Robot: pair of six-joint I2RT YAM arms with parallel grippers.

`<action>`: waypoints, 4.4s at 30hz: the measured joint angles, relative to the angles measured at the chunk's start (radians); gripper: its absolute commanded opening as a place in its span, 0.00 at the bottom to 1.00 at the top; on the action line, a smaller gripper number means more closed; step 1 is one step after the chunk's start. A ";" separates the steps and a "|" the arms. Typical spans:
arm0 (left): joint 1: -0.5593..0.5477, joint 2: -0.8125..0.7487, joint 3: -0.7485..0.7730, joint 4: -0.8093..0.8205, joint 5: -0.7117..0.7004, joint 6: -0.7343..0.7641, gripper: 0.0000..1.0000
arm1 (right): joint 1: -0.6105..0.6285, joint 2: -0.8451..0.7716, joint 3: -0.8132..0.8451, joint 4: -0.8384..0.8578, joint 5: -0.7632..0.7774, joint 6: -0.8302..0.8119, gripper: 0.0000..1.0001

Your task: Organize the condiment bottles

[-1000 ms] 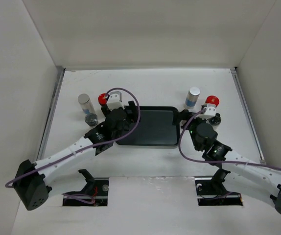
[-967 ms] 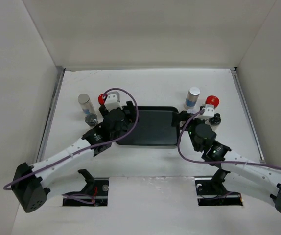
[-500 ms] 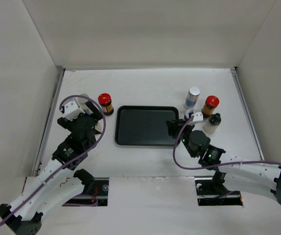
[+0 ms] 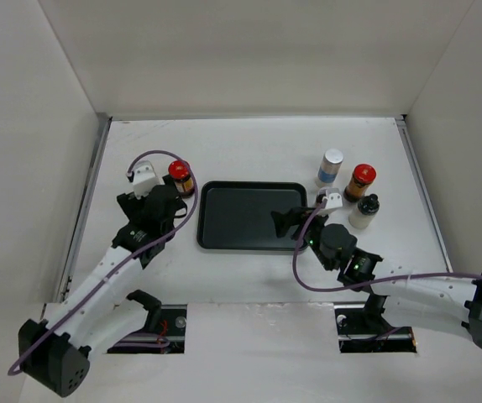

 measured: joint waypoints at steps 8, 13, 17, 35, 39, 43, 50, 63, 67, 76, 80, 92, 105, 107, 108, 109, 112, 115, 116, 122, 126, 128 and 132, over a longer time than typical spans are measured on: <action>0.111 0.138 -0.059 0.076 0.116 -0.010 0.86 | -0.002 0.001 0.000 0.009 -0.015 0.000 0.92; 0.150 0.193 -0.087 0.169 0.166 -0.010 0.73 | -0.008 0.010 -0.001 0.010 -0.018 0.000 0.95; 0.163 0.238 -0.087 0.216 0.188 -0.009 0.48 | -0.010 0.019 -0.002 0.010 -0.023 0.001 0.96; -0.220 0.222 0.071 0.219 0.097 0.010 0.38 | -0.051 0.043 -0.014 0.017 -0.031 0.025 0.96; -0.220 0.393 0.121 0.300 0.131 0.033 0.38 | -0.071 0.043 -0.025 0.021 -0.036 0.031 0.97; -0.192 0.514 0.148 0.384 0.182 0.055 0.38 | -0.082 0.034 -0.030 0.024 -0.037 0.038 0.97; -0.148 0.651 0.196 0.466 0.251 0.068 0.41 | -0.087 0.017 -0.043 0.042 -0.040 0.042 0.97; -0.143 0.702 0.220 0.534 0.270 0.080 0.93 | -0.089 0.025 -0.047 0.069 -0.042 0.042 0.99; -0.145 0.587 0.207 0.534 0.265 0.082 0.93 | -0.093 0.029 -0.047 0.070 -0.042 0.042 1.00; 0.045 0.378 0.201 0.486 0.262 0.074 0.92 | -0.094 0.040 -0.047 0.077 -0.050 0.048 1.00; 0.106 0.455 0.201 0.432 0.278 0.071 0.92 | -0.094 0.051 -0.047 0.077 -0.060 0.050 1.00; 0.180 0.689 0.221 0.407 0.359 0.071 0.83 | -0.095 0.072 -0.047 0.079 -0.088 0.057 1.00; 0.151 0.640 0.162 0.400 0.351 0.066 0.38 | -0.108 0.071 -0.047 0.079 -0.092 0.061 1.00; 0.127 0.568 0.121 0.383 0.336 0.066 0.38 | -0.108 0.068 -0.047 0.079 -0.092 0.061 1.00; 0.111 0.527 0.103 0.371 0.326 0.066 0.38 | -0.108 0.065 -0.047 0.079 -0.092 0.061 1.00; 0.095 0.490 0.090 0.360 0.318 0.066 0.38 | -0.108 0.064 -0.047 0.080 -0.092 0.062 1.00; 0.035 0.382 0.065 0.337 0.296 0.068 0.38 | -0.108 0.062 -0.047 0.079 -0.092 0.064 1.00; -0.024 0.320 0.061 0.314 0.283 0.068 0.38 | -0.108 0.055 -0.047 0.080 -0.092 0.064 1.00; -0.045 0.306 0.057 0.305 0.279 0.068 0.38 | -0.108 0.051 -0.047 0.079 -0.092 0.064 1.00; -0.177 0.254 0.002 0.239 0.241 0.056 0.38 | -0.108 0.039 -0.048 0.080 -0.092 0.064 1.00; -0.270 0.254 -0.027 0.227 0.229 0.039 0.38 | -0.113 0.039 -0.048 0.080 -0.092 0.065 0.98; -0.307 0.267 -0.036 0.240 0.232 0.031 0.38 | -0.113 0.040 -0.048 0.080 -0.091 0.065 0.83; -0.341 0.327 -0.053 0.304 0.244 0.019 0.39 | -0.114 0.045 -0.048 0.076 -0.093 0.065 0.46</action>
